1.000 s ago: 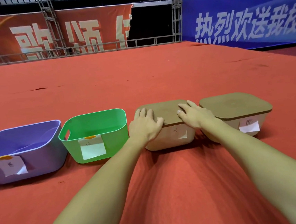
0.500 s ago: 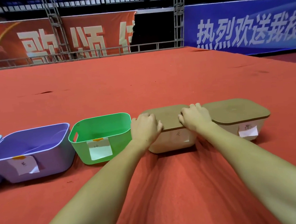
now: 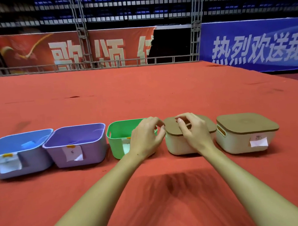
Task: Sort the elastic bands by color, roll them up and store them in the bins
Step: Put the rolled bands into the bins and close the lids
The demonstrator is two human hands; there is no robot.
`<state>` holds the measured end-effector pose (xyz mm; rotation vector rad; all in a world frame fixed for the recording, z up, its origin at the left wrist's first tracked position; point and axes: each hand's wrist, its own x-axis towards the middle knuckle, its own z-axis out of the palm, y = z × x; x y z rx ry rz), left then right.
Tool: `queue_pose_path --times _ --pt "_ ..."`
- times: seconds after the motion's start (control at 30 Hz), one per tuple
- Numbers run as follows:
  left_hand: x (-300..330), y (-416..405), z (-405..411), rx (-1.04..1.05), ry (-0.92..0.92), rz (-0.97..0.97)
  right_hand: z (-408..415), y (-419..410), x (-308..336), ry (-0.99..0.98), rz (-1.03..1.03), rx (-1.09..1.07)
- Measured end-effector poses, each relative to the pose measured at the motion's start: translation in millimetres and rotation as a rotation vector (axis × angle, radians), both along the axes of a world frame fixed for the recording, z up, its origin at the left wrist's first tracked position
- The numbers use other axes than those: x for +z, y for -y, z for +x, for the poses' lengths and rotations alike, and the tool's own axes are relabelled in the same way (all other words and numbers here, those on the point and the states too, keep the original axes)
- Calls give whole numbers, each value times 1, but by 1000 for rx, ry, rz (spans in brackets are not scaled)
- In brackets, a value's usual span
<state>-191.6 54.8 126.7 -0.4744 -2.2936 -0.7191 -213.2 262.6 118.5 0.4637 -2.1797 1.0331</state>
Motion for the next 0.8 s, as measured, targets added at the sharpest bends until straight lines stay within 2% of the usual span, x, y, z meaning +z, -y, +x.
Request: queue_pose_path --times 0.13,0.3,0.53,0.8 --pt "15 51 50 4 -71 14 43 57 10 -71 -88 104" --pt "13 121 115 99 -77 6 90 134 4 -50 -167 257" --pt "-14 222 185 276 -43 19 124 257 -29 116 -195 524" --pt "-69 343 223 568 129 24 142 392 -74 301 -100 730"
